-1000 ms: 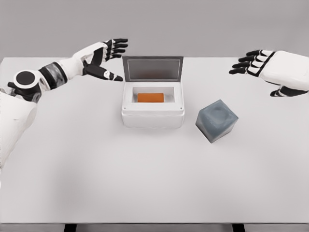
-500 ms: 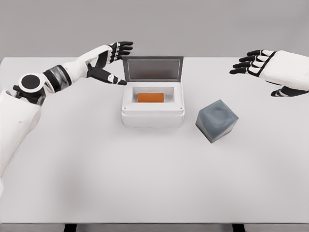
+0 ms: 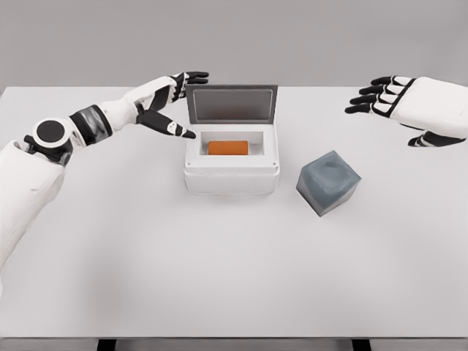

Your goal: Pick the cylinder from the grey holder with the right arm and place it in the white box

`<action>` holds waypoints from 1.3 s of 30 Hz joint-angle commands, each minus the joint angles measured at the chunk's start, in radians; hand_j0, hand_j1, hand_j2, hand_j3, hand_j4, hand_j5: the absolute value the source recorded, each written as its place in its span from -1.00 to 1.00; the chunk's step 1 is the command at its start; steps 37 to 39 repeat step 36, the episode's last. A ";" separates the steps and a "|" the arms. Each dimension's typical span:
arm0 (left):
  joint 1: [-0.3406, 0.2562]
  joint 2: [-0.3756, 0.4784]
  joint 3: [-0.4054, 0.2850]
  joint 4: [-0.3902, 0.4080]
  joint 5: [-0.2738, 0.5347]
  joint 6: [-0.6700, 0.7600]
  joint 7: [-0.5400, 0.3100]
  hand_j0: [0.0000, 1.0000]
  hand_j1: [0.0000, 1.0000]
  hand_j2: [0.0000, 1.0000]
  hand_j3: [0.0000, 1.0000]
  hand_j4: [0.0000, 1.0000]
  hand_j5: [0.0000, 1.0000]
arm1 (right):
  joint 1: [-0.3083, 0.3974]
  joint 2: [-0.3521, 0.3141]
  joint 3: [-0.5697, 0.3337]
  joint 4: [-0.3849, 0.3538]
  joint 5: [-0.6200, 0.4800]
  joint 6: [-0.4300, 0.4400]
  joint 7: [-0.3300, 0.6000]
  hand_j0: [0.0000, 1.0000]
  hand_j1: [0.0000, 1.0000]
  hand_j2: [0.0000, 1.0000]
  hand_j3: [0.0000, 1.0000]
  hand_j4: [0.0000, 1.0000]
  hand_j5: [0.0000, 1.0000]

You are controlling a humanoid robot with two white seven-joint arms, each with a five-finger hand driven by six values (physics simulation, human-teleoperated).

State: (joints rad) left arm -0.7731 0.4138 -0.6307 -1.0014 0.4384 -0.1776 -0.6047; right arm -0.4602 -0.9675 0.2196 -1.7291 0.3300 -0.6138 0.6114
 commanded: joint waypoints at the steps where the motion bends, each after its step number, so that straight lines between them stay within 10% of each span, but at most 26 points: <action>1: 0.000 0.008 -0.007 -0.002 0.011 -0.014 -0.001 1.00 1.00 1.00 1.00 1.00 1.00 | 0.000 -0.005 0.000 -0.003 -0.005 0.003 -0.001 1.00 1.00 1.00 1.00 1.00 1.00; 16: 0.034 0.065 -0.009 -0.112 0.056 -0.059 0.000 1.00 1.00 1.00 1.00 1.00 1.00 | 0.020 -0.031 0.000 -0.017 -0.006 0.003 -0.001 1.00 1.00 1.00 1.00 1.00 1.00; 24: 0.130 0.342 0.000 -0.425 0.232 -0.060 0.005 1.00 1.00 1.00 1.00 1.00 1.00 | 0.018 -0.031 0.000 -0.018 -0.006 0.003 -0.001 1.00 1.00 1.00 1.00 1.00 1.00; 28: 0.224 0.520 0.003 -0.563 0.330 -0.307 0.002 1.00 1.00 1.00 1.00 1.00 1.00 | 0.020 -0.033 0.000 -0.020 -0.006 0.003 -0.001 1.00 1.00 1.00 1.00 1.00 1.00; 39: 0.327 0.629 0.006 -0.583 0.321 -0.433 -0.001 1.00 1.00 1.00 1.00 1.00 1.00 | 0.021 -0.034 0.000 -0.020 -0.005 0.003 -0.001 1.00 1.00 1.00 1.00 1.00 1.00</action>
